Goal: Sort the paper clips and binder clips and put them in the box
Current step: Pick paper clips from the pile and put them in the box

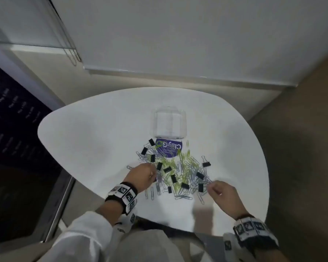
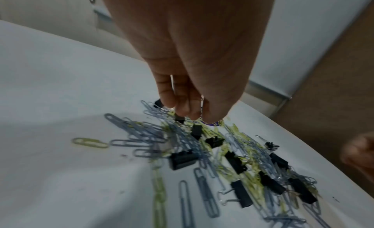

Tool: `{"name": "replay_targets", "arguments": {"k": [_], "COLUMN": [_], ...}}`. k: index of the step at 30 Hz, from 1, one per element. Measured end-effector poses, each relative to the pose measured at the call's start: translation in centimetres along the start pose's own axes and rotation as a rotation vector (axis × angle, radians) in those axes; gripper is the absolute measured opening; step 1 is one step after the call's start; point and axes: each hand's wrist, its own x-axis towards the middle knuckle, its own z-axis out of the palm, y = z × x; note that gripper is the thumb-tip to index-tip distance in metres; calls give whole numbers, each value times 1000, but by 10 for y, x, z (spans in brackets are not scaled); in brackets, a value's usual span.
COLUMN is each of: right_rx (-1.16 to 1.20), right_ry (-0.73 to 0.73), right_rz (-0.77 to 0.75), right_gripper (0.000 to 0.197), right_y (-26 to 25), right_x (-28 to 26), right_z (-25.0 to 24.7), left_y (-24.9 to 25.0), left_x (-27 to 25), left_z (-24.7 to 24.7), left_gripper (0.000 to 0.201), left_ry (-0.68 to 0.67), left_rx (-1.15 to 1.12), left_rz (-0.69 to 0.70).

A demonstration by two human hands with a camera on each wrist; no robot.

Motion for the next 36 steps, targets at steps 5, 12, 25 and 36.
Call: {"name": "replay_targets", "arguments": {"k": [5,12,25,36], "right_rx": [-8,-10,-244,-26], "right_ry": [-85,-91,-92,-23], "right_rz": [-11,-14,14,2], "right_gripper": [16,7,15,17], "right_y": [-9,-21,-29,-35], "right_x": [59,116,136,134], "right_z": [8,24,80,83], "left_y": [34,53,21,-6], "left_x": [42,99,117,108], "left_z": [4,10,15,9], "left_gripper": [13,35,15,20], "left_ry": [65,-81,-109,-96], "left_rx": [41,206,186,-219], "left_rz": [37,-12,10,44]}}
